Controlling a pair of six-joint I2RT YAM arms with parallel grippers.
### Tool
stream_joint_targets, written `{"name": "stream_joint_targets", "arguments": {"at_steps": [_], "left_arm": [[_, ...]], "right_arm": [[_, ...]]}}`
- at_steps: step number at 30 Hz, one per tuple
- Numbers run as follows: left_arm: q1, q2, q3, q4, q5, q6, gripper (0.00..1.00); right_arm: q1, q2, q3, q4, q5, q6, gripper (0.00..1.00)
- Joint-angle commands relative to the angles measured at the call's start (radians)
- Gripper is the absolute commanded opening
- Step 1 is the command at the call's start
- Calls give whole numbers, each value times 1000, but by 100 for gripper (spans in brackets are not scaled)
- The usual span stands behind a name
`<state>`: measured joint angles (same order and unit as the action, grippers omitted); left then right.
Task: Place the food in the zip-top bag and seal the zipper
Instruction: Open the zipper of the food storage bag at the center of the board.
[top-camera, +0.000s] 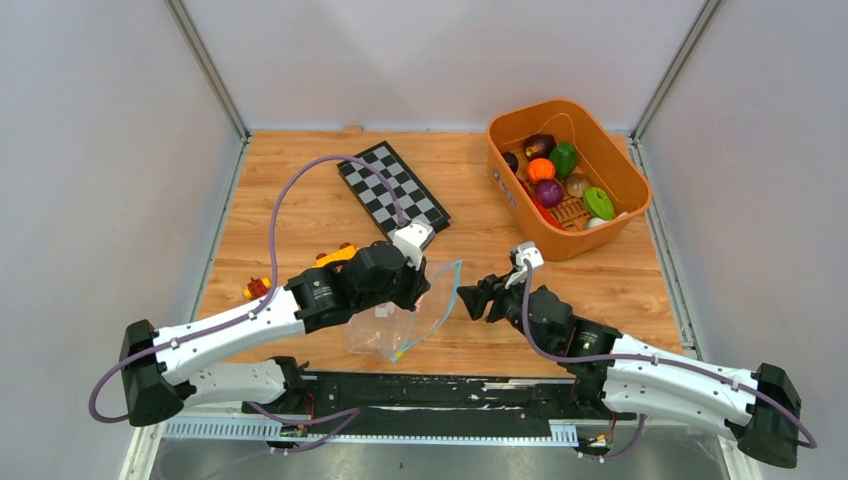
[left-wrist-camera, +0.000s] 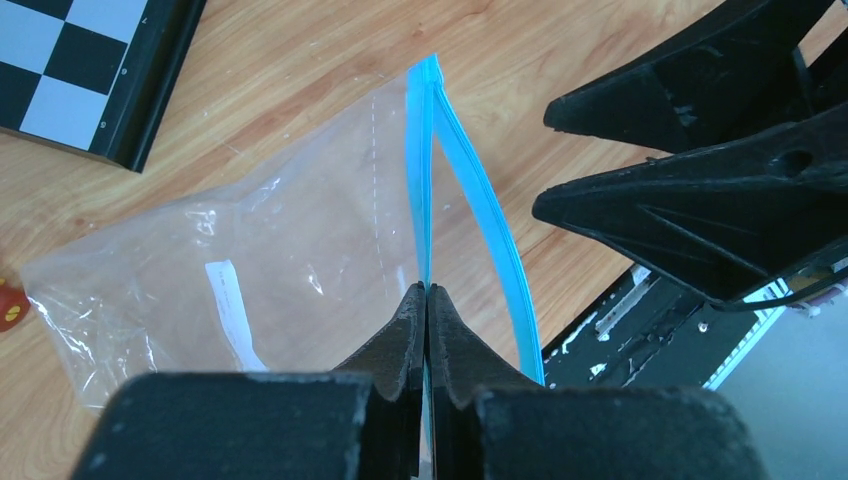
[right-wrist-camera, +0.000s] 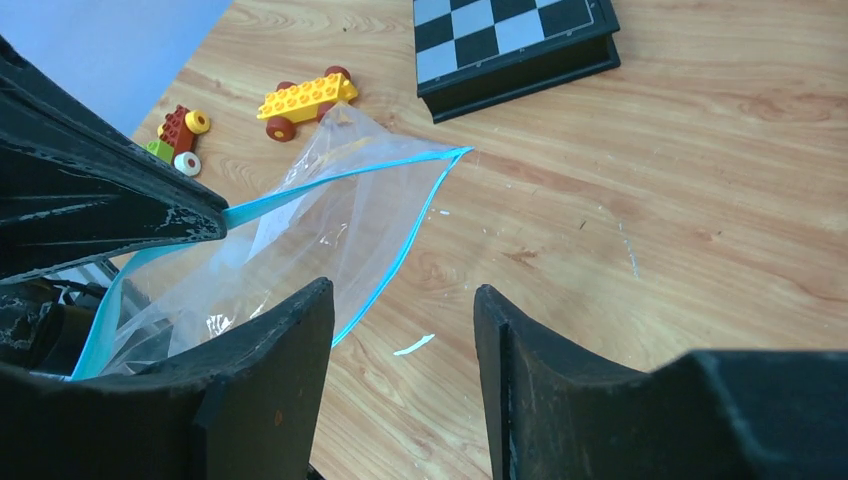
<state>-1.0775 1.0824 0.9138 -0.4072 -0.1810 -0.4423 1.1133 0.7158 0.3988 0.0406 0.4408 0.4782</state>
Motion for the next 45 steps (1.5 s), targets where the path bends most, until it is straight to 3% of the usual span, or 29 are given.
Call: {"name": "stream_joint_targets", "arguments": {"at_steps": [1, 4, 10, 18, 27, 42, 45], "left_arm": [[-3, -20, 12, 34, 3, 14, 4], [-3, -22, 13, 38, 0, 11, 4], [-4, -24, 8, 44, -1, 4, 4], [-3, -41, 0, 52, -8, 0, 4], [-3, -57, -15, 66, -27, -5, 4], [-3, -90, -50, 101, -57, -35, 4], [-3, -98, -53, 101, -66, -36, 4]], "right_arm": [[-6, 39, 45, 8, -28, 76, 52], [-7, 80, 64, -9, -22, 97, 46], [-14, 158, 83, 11, -43, 112, 42], [-21, 212, 90, 65, -97, 113, 23], [-37, 195, 67, 125, -153, 145, 34], [-42, 216, 44, 170, -128, 249, 28], [-46, 213, 43, 166, -128, 252, 22]]}}
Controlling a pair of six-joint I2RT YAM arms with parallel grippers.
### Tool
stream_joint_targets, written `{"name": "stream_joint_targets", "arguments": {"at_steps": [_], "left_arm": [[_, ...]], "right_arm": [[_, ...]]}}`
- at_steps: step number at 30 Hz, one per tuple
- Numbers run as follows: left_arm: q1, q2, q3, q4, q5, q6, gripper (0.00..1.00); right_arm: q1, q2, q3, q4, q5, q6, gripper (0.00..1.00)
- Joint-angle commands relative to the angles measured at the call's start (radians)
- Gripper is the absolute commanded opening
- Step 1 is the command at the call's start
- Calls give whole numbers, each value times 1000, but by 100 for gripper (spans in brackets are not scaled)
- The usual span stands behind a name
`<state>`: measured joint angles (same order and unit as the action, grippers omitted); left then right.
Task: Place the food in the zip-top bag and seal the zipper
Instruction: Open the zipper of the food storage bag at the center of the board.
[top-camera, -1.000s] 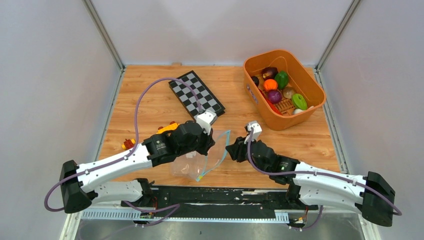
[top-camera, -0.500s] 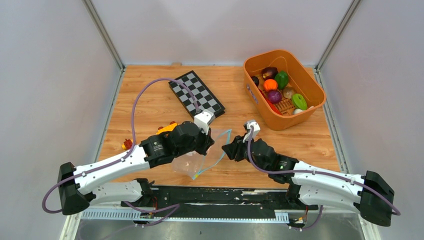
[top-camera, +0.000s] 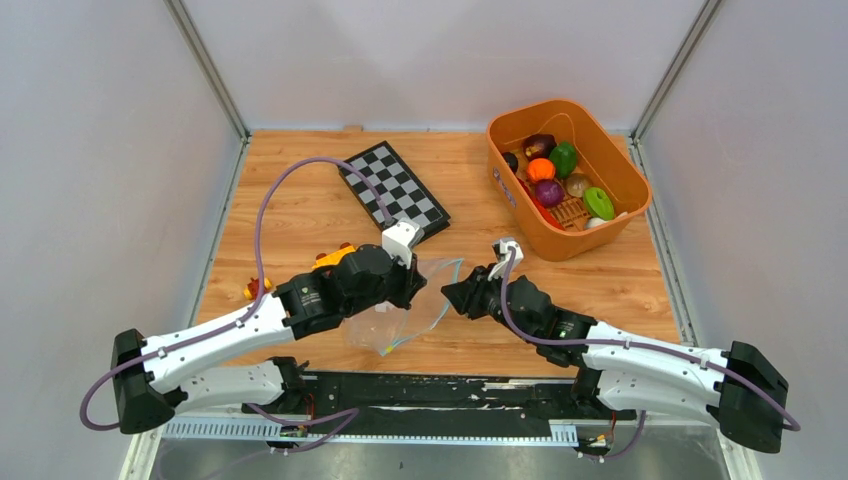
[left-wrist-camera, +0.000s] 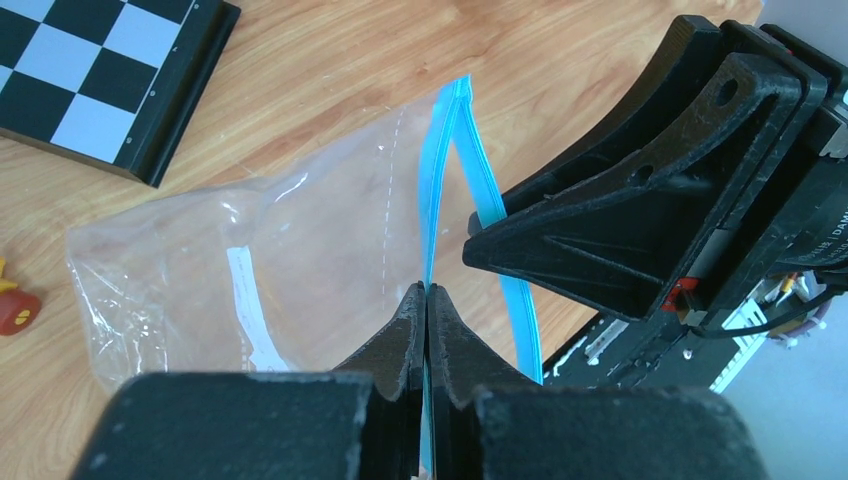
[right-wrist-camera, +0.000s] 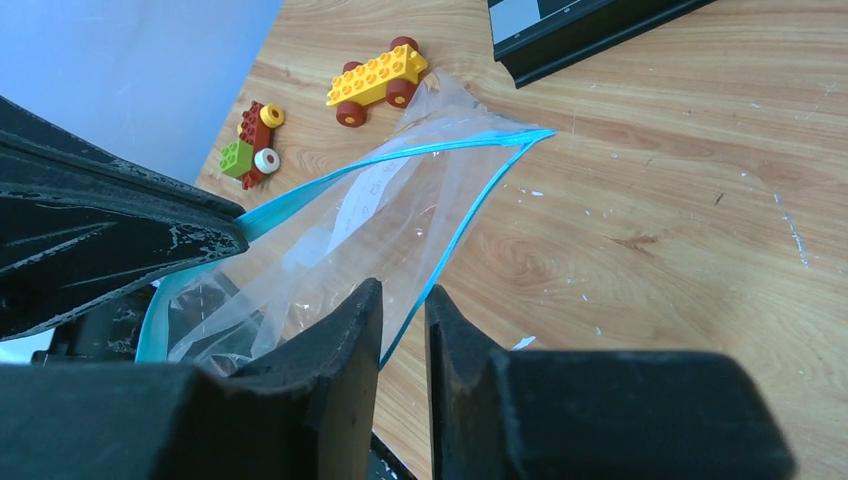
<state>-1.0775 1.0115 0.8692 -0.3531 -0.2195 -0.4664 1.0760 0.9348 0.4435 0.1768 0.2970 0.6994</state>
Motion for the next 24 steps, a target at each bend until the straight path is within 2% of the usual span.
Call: {"name": "stream_joint_targets", "arguments": {"at_steps": [1, 4, 6, 8, 9, 10, 16, 20, 24], "left_arm": [[-3, -31, -9, 47, -29, -12, 4], [-3, -39, -15, 53, -33, -11, 4], [-3, -41, -16, 54, -33, -9, 4], [-3, -41, -14, 52, -29, -4, 4], [-3, -39, -13, 52, -21, 1, 8], [-4, -38, -12, 51, -9, 9, 17], [-4, 4, 23, -23, 110, 78, 52], [-54, 16, 53, -110, 46, 109, 58], [-160, 73, 128, -246, -148, 104, 61]], "right_arm": [[-9, -5, -2, 31, 12, 29, 20], [-10, 2, 2, 34, 2, 26, 14], [-12, 8, 4, 35, 4, 28, 1], [-11, 6, 1, 39, 6, 33, 0], [-12, 4, -1, 44, 5, 33, 0], [-11, 1, -4, 47, 5, 32, 0], [-11, -1, -6, 43, 23, 38, 0], [-11, -1, -4, 36, 32, 46, 0], [-12, -1, -3, 34, 34, 47, 0]]}}
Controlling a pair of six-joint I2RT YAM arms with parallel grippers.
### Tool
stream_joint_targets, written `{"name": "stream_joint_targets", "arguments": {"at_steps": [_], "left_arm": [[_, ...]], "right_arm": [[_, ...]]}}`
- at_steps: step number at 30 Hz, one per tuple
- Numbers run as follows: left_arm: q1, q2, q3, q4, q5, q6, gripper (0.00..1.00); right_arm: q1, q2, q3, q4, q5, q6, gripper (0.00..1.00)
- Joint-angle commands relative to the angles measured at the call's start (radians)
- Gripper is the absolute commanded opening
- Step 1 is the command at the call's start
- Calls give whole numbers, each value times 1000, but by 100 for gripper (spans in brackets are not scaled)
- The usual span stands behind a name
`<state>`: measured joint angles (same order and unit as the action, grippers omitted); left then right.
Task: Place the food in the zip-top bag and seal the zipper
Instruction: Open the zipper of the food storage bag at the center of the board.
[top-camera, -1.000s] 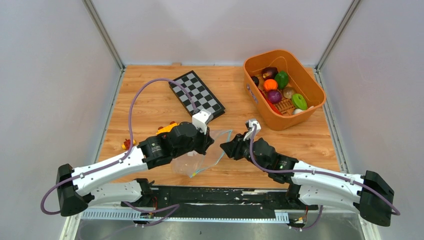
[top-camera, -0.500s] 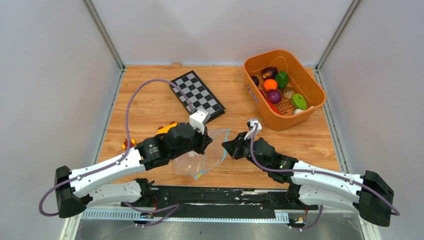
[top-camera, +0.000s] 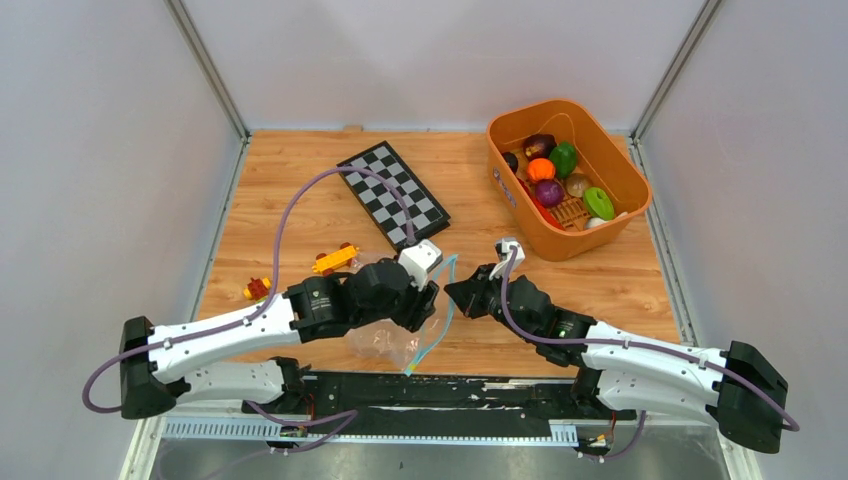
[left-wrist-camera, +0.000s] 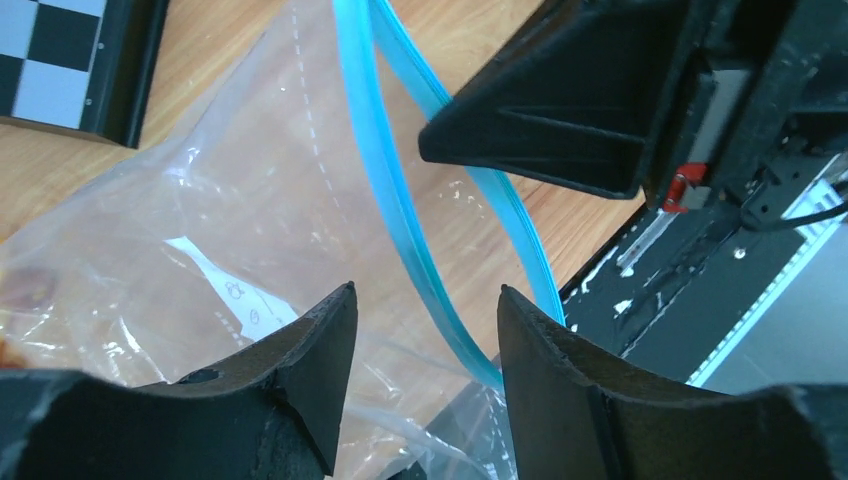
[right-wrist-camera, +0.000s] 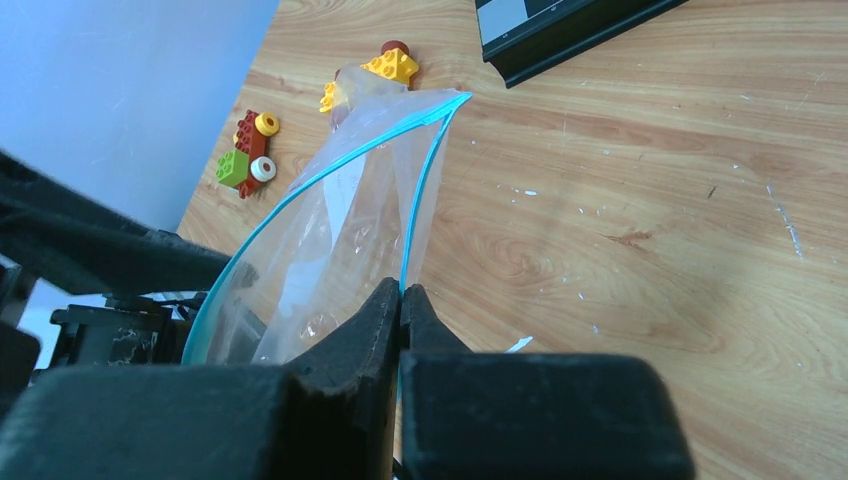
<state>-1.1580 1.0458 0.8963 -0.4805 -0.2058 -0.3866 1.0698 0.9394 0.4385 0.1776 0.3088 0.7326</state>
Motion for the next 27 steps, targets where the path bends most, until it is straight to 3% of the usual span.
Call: {"name": "stream_joint_targets", "arguments": {"at_steps": [1, 10, 19, 22, 25, 27], "left_arm": [[-104, 66, 121, -157, -218, 11, 62], [-227, 228, 244, -368, -503, -100, 56], [-229, 154, 182, -269, -487, -104, 30], [-229, 115, 161, -202, -455, -94, 30], [-229, 85, 136, -147, -432, -91, 41], [-229, 79, 130, -137, -433, -89, 42]], "right_arm": [[-5, -6, 3, 33, 22, 15, 0], [-6, -12, 4, 11, 38, 18, 0], [-5, -26, 2, -3, 45, 12, 0], [-6, -29, 3, -9, 43, 1, 0], [-6, -30, 8, -12, 33, -8, 0], [-5, -32, 7, -13, 29, -10, 0]]}}
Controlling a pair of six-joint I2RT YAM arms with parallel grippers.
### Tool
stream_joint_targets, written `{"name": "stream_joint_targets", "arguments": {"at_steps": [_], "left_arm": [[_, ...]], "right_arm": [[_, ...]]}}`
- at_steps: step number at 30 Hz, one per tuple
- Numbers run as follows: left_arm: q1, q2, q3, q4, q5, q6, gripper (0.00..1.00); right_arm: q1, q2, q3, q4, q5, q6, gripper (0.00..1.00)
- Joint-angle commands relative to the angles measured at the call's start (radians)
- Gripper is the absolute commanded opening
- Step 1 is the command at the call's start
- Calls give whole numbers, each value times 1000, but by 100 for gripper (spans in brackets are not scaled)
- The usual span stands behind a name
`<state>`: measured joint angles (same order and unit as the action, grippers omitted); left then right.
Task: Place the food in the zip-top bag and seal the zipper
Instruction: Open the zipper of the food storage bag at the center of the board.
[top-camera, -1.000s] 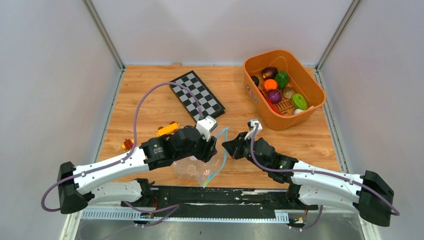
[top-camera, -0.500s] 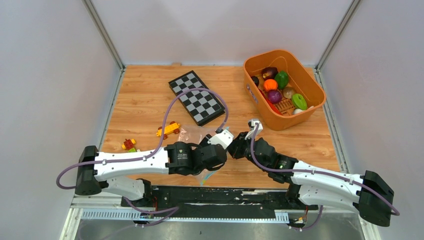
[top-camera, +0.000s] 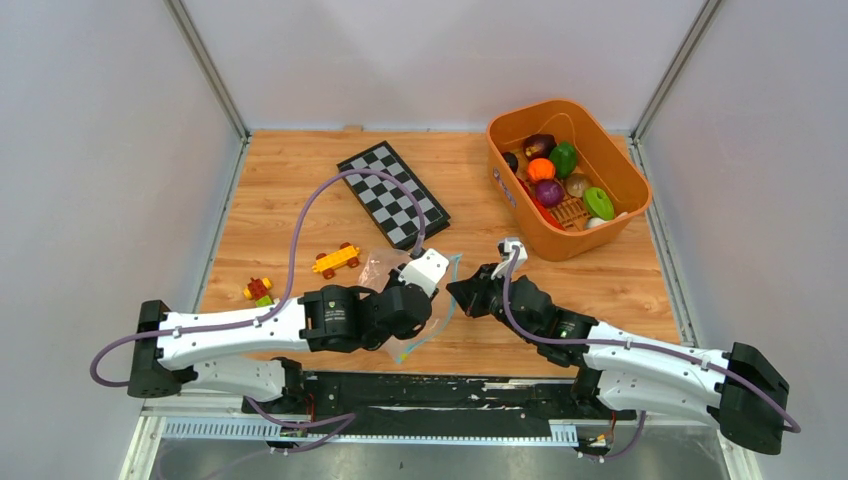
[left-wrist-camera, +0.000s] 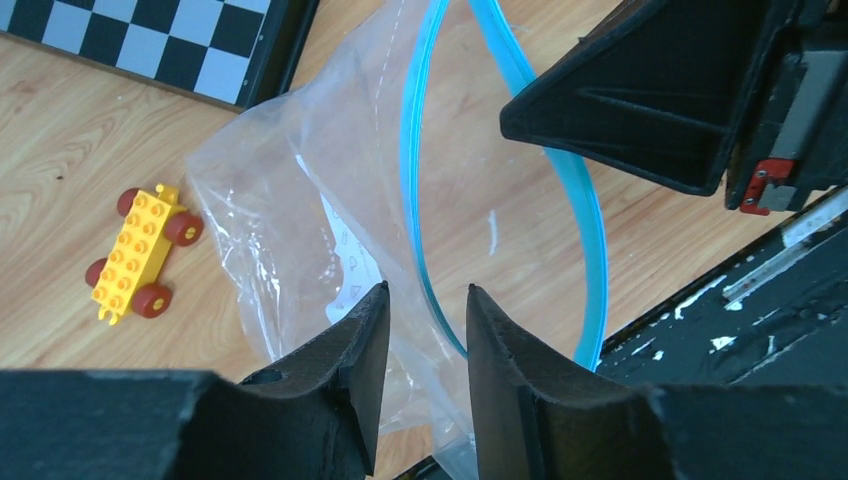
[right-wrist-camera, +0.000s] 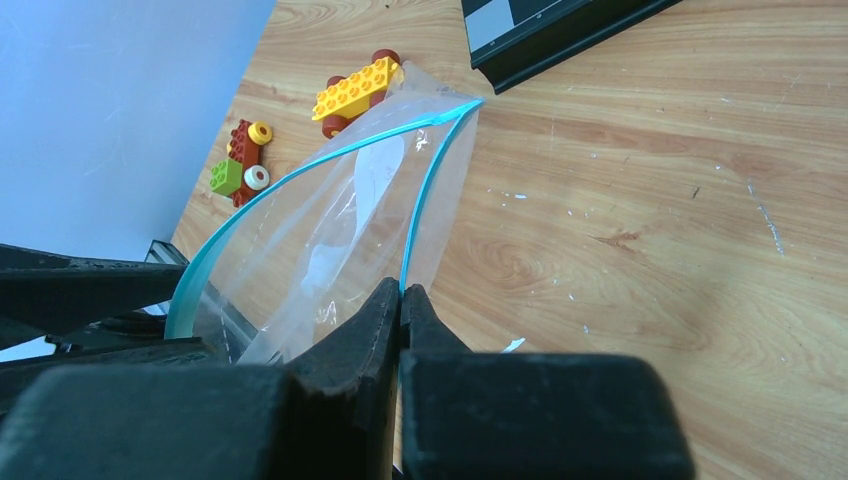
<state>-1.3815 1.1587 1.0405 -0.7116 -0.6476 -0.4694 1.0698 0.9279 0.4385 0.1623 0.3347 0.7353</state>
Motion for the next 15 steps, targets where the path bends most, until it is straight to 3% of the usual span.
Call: {"name": "stream_joint_targets", "arguments": {"at_steps": [1, 12, 15], "left_arm": [[-6, -32, -14, 93, 4, -6, 42], [-5, -4, -22, 82, -34, -12, 37], [-5, -2, -22, 80, -45, -12, 30]], "right_arm": [[-6, -23, 6, 3, 3, -12, 0], [-6, -19, 6, 10, -1, -15, 0], [-5, -13, 7, 15, -5, -20, 0]]}}
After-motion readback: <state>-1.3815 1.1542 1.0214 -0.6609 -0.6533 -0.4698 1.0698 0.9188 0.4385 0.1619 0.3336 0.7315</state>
